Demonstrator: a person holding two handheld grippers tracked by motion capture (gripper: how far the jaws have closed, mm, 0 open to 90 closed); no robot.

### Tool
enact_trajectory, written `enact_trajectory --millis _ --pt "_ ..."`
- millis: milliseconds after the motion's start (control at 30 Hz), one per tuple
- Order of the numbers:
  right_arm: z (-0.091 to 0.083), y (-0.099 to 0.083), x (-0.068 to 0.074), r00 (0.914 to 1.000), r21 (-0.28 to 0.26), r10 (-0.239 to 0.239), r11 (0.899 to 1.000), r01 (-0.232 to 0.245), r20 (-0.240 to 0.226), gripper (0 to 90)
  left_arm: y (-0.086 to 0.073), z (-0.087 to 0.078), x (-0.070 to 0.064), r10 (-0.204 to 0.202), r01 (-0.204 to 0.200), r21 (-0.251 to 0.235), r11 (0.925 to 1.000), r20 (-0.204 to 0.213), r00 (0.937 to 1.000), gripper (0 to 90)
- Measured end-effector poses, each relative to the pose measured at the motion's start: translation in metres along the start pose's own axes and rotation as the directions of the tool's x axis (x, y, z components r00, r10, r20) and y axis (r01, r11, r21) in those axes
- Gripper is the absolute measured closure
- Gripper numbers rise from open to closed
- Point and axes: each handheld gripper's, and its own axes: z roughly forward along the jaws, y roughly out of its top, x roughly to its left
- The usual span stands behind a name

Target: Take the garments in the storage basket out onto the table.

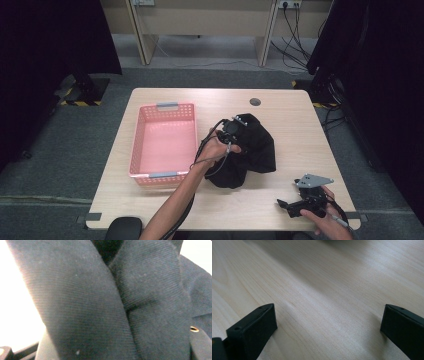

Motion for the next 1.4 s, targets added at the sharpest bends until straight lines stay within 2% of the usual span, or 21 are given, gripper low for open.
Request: enact_trajectory --millis 200,233,300,333,400,433,533,567,600,667,767,833,867,1000,1033,1100,1133,1200,1233,1267,1400 --pt "0.0 0.0 0.0 1.0 0.0 0.0 1.0 0.0 0.0 0.6 -0.009 0.02 0.002 -0.016 0.018 0.041 0.999 -0.044 0.9989 30.3" --pt "0.0 0.0 0.0 1.0 0.0 0.0 1.0 0.0 0.0 0.6 -0.009 0.02 0.002 -0.016 0.018 0.041 0.999 -0.044 0.9989 24.1" --pt "0.0 0.0 0.0 1.0 0.0 -0.001 1.0 0.001 0.0 0.6 -0.01 0.022 0.001 -0.022 0.024 0.046 0.9986 -0.052 0.9984 24.1" --pt "0.0 0.0 0.0 1.0 0.0 -0.001 1.0 0.001 0.0 0.6 -0.01 0.022 0.001 -0.022 0.024 0.046 0.9986 -0.052 0.9984 18.2" --pt "0.0 0.0 0.0 1.0 0.0 -0.001 1.0 0.001 0.0 0.6 -0.01 0.021 0.002 -0.027 0.032 0.063 0.9975 -0.069 0.9972 18.2" --pt "0.0 0.0 0.0 1.0 0.0 -0.001 1.0 0.001 0.0 0.6 -0.01 0.021 0.002 -0.027 0.032 0.063 0.9975 -0.069 0.9972 13.1" --pt "0.0 0.0 0.0 1.0 0.0 -0.002 1.0 0.002 0.0 0.6 -0.008 0.016 0.002 -0.03 0.034 0.056 0.9978 -0.074 0.9968 9.9" --pt "0.0 0.0 0.0 1.0 0.0 -0.002 1.0 0.002 0.0 0.6 -0.007 0.007 0.001 -0.009 0.013 0.055 0.9984 -0.085 0.9963 9.9" --pt "0.0 0.0 0.0 1.0 0.0 -0.002 1.0 0.002 0.0 0.6 -0.007 0.007 0.001 -0.009 0.013 0.055 0.9984 -0.085 0.9963 6.2" --pt "0.0 0.0 0.0 1.0 0.0 -0.002 1.0 0.002 -0.001 0.6 -0.007 0.007 0.001 -0.009 0.013 0.055 0.9984 -0.085 0.9963 6.2" --pt "0.0 0.0 0.0 1.0 0.0 -0.002 1.0 0.002 0.0 0.6 -0.006 -0.009 -0.003 0.015 -0.012 0.031 0.9994 -0.102 0.9946 6.5" --pt "0.0 0.0 0.0 1.0 0.0 -0.002 1.0 0.002 0.0 0.6 -0.006 -0.009 -0.003 0.015 -0.012 0.031 0.9994 -0.102 0.9946 7.1" --pt "0.0 0.0 0.0 1.0 0.0 -0.002 1.0 0.002 0.0 0.6 -0.007 -0.016 -0.006 0.022 -0.019 0.032 0.9993 -0.092 0.9955 7.1" --pt "0.0 0.0 0.0 1.0 0.0 -0.002 1.0 0.002 0.0 0.6 -0.007 -0.023 -0.008 0.034 -0.031 0.036 0.9989 -0.075 0.9966 5.9" --pt "0.0 0.0 0.0 1.0 0.0 -0.001 1.0 0.001 0.0 0.6 -0.005 -0.031 -0.009 0.044 -0.042 0.023 0.9988 -0.067 0.9968 5.9" --pt "0.0 0.0 0.0 1.0 0.0 -0.002 1.0 0.002 0.0 0.6 -0.005 -0.031 -0.009 0.044 -0.042 0.023 0.9988 -0.067 0.9968 5.5" --pt "0.0 0.0 0.0 1.0 0.0 -0.002 1.0 0.002 0.0 0.6 -0.004 -0.04 -0.011 0.055 -0.055 0.006 0.9985 -0.064 0.9964 5.5" --pt "0.0 0.0 0.0 1.0 0.001 -0.002 1.0 0.002 0.0 0.6 -0.003 -0.047 -0.01 0.062 -0.063 -0.01 0.998 -0.072 0.9955 4.5" --pt "0.0 0.0 0.0 1.0 0.001 -0.002 1.0 0.002 0.0 0.6 -0.003 -0.047 -0.01 0.062 -0.063 -0.01 0.998 -0.072 0.9955 3.0" --pt "0.0 0.0 0.0 1.0 0.001 -0.001 1.0 0.001 -0.001 0.6 -0.002 -0.055 -0.009 0.054 -0.056 -0.032 0.9979 -0.071 0.996 3.4" --pt "0.0 0.0 0.0 1.0 0.001 -0.001 1.0 0.001 -0.001 0.6 -0.002 -0.07 -0.008 0.057 -0.062 -0.059 0.9963 -0.083 0.9949 3.1"
